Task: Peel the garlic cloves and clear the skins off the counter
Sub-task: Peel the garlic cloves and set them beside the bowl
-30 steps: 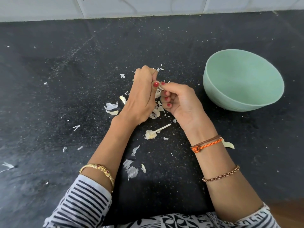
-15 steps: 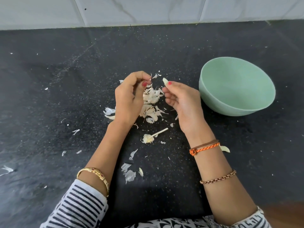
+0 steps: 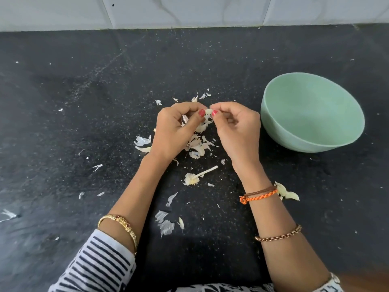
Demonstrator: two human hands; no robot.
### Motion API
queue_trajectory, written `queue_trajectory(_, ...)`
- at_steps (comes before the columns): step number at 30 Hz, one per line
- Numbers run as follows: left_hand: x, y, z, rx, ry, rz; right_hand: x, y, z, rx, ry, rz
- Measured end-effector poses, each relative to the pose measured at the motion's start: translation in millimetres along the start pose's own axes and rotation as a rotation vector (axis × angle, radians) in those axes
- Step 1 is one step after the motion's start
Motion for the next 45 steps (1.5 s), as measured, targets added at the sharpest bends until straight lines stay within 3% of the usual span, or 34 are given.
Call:
queue_trajectory(6,-3,4,-1,-0.054,0.083,0.237,0,2,-1,0.004,0.043,-0.039)
queue_trajectory(11,1,5,-1,-0.068,0.127,0.284,-1,2,-1,-0.022,0.01,-0.084)
queue_trajectory(16,4,2,2,-0.104,0.13,0.325,-5,2,1,-0.099,-0.138,-0.263)
queue_trajectory(19,5,2,1,-0.016,0.127,0.298,-5,3,-2,-0.072,-0.142,-0.252)
queue_trajectory(28,5,5,1,0.024,0.153,0.273,-1,1,0,0.003,0.176,0.08)
queue_trajectory(45,6,5,-1,0.081,0.222,0.335,-1,2,0,0.098,0.512,0.268)
Point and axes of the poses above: each hand's wrist, its own z-axis away from the middle knuckle, its own y-axis out of the back of the hand, x = y × z, the point moved 2 cm from there along -z, towards the middle knuckle, and after that the axes turned 2 degrees about -z, right-handed, at the moved point
